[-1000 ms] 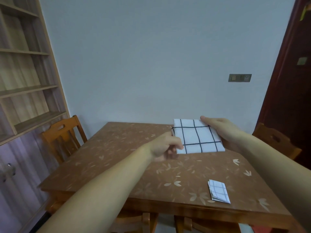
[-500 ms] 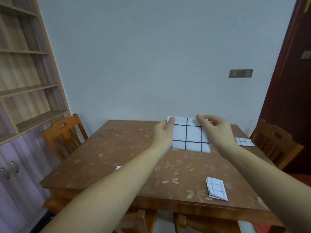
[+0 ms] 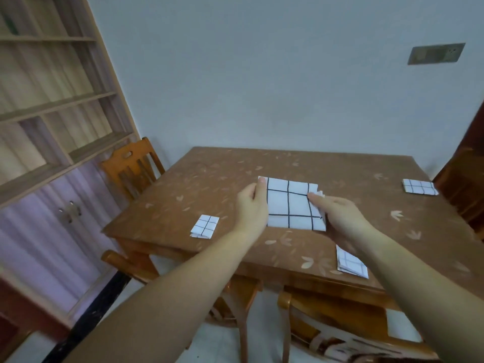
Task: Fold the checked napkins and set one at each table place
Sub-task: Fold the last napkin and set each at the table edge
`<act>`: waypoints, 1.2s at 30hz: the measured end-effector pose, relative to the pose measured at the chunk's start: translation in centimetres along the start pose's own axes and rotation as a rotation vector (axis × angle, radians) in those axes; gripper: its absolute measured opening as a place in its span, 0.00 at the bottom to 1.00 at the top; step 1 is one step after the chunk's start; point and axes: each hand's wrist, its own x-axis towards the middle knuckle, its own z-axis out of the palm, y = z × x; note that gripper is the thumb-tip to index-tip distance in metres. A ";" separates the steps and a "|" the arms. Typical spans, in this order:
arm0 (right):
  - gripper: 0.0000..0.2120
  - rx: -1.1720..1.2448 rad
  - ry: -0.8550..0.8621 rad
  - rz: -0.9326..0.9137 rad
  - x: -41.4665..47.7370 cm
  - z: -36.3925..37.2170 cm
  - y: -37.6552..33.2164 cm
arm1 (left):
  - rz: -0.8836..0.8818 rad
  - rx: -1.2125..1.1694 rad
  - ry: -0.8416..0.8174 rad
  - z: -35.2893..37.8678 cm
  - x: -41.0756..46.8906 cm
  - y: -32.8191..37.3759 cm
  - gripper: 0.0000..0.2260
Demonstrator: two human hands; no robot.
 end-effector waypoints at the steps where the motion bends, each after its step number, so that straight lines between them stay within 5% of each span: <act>1: 0.14 -0.074 0.034 -0.060 0.0 0.6 0.4 | -0.033 0.018 0.007 -0.6 -0.1 -0.5 0.23; 6: 0.21 -0.227 0.029 -0.207 -0.4 5.7 1.9 | -0.108 0.106 0.044 -5.5 0.1 -3.2 0.27; 9: 0.24 -0.234 -0.045 -0.135 -0.7 9.8 2.2 | -0.145 0.084 0.121 -9.7 0.5 -4.1 0.27; 14: 0.08 -0.290 -0.334 0.050 -1.3 18.7 3.2 | -0.207 -0.001 0.206 -19.0 1.2 -5.8 0.19; 17: 0.05 -0.272 -0.293 0.064 -0.8 25.1 3.8 | -0.292 -0.072 0.128 -25.9 1.8 -7.3 0.15; 22: 0.10 0.130 -0.224 0.130 0.3 35.7 4.3 | -0.462 -0.255 -0.055 -37.1 4.0 -9.3 0.10; 27: 0.13 -0.044 -0.447 0.180 1.4 44.1 6.2 | -0.446 -0.289 0.071 -42.4 7.3 -12.5 0.08; 30: 0.07 -0.100 -0.417 0.186 4.0 47.6 7.8 | -0.520 -0.269 0.022 -44.3 10.0 -15.7 0.07; 36: 0.12 -0.081 -0.493 0.260 13.1 53.6 10.3 | -0.635 -0.209 -0.065 -48.0 18.6 -20.7 0.09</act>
